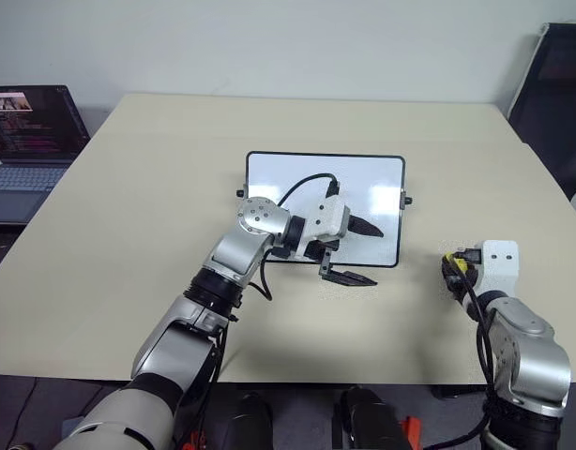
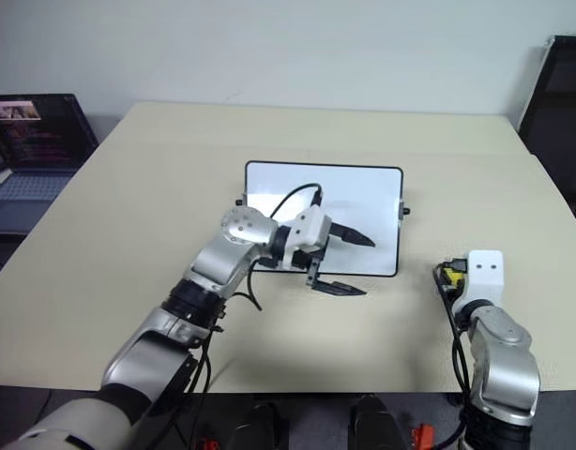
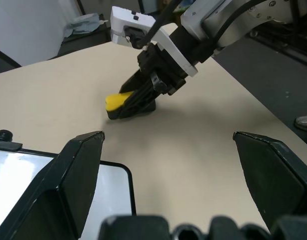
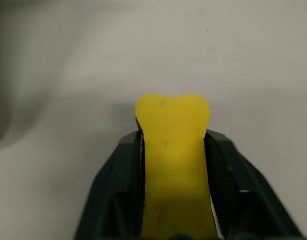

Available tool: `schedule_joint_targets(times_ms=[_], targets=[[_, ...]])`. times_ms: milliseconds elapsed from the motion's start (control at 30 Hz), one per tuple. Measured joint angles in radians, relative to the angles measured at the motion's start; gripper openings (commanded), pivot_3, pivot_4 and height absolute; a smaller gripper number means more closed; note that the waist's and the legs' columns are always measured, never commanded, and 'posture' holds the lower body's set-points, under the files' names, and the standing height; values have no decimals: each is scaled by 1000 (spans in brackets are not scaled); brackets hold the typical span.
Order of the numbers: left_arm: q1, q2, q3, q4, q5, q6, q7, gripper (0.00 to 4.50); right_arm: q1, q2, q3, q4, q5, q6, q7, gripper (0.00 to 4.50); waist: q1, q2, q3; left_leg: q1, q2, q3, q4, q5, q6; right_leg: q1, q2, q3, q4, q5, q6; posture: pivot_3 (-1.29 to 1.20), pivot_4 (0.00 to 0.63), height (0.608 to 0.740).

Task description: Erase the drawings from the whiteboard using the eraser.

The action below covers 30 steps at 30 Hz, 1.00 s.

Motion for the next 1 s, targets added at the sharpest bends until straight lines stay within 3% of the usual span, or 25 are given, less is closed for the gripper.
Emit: schedule_joint_targets(times_ms=[67,100,200,233,400,500,600,700,833,1000], targets=[[0,1,2,0,0,0,4,4500,-26,-11,-14,45,18,-20,-8,3464,0,0,0,0,0,0,0,0,0,0,0,0,0,0,0,0,150,740],[0,2,5,0,0,0,8,4500,-35,-16,-25,61,22,-28,-16,3487,0,0,0,0,0,0,0,0,0,0,0,0,0,0,0,0,150,740],[33,20,43,-22,-6,22,44,4500,-63,-58,-39,110,65,-68,-17,4392,-1,3,1,0,0,0,0,0,0,0,0,0,0,2,3,0,150,740],[50,33,52,-36,-7,30,56,4500,-60,-73,-39,94,78,-73,-14,4459,-2,4,1,0,0,-1,0,0,0,0,0,0,0,2,3,0,150,740],[166,98,154,-140,-48,125,147,4500,43,-124,36,-185,177,-47,61,4459,-4,6,1,0,0,-2,-1,0,0,0,1,-1,1,1,3,0,150,740],[312,118,294,-293,-114,253,293,4500,196,-100,182,-336,214,-70,71,4459,-4,7,1,1,1,-3,-1,0,0,1,1,-1,1,0,3,0,150,740],[428,104,409,-398,-164,384,459,4500,298,-26,269,-322,227,-184,63,4459,-1,7,1,0,0,-2,1,0,0,1,0,-1,1,-2,-1,0,150,740],[586,75,496,-570,-177,429,620,4500,361,17,291,-233,179,-428,9,4459,0,3,-1,7,0,0,3,0,-1,11,0,1,-3,-1,-2,0,150,740],[820,43,585,-667,-114,382,788,4500,472,91,243,-72,161,-701,-70,4459,3,1,-1,13,0,1,1,-1,-1,13,-2,2,-4,-2,-3,0,150,740],[922,14,616,-692,-53,324,920,4500,571,123,149,-26,183,-880,-115,4459,11,0,-2,13,0,5,2,-5,-8,8,-5,2,-5,-2,-3,0,150,740]])
